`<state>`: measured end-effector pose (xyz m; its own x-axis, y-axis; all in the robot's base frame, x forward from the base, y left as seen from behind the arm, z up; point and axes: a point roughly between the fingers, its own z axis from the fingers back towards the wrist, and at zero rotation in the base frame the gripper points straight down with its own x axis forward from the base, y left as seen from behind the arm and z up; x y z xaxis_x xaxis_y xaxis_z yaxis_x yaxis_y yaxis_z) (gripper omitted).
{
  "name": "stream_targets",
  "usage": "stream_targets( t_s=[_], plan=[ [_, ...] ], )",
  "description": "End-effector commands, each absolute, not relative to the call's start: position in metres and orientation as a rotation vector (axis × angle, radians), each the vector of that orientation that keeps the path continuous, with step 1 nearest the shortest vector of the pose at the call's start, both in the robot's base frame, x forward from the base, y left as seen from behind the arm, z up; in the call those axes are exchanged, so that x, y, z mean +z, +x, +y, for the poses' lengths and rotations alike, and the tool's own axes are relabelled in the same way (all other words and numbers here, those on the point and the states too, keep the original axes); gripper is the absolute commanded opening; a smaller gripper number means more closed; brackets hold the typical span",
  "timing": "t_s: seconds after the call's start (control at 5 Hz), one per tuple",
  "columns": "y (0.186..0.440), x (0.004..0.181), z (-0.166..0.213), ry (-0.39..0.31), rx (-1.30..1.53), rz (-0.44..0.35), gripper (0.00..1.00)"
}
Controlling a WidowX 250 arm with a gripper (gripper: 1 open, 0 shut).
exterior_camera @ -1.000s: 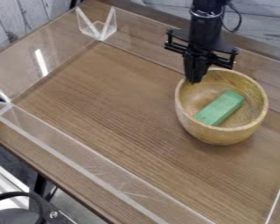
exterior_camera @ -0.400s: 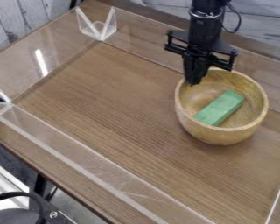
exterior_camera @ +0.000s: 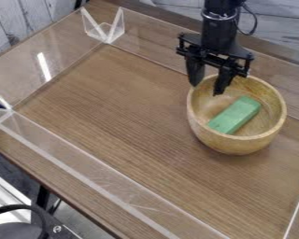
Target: Put the green block in the brown bowl
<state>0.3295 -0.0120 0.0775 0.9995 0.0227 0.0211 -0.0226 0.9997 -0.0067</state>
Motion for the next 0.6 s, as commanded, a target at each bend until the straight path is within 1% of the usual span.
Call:
stream_targets(
  t_s=[0.0, 0.2, 0.4],
  plan=[
    [0.334, 0.117, -0.011, -0.01, 0.027, -0.13, 1.0],
    [0.324, 0.146, -0.004, -0.005, 0.039, -0.179, 1.0],
    [0.3, 0.155, 0.01, 0.021, -0.011, -0.206, 1.0]
  ],
)
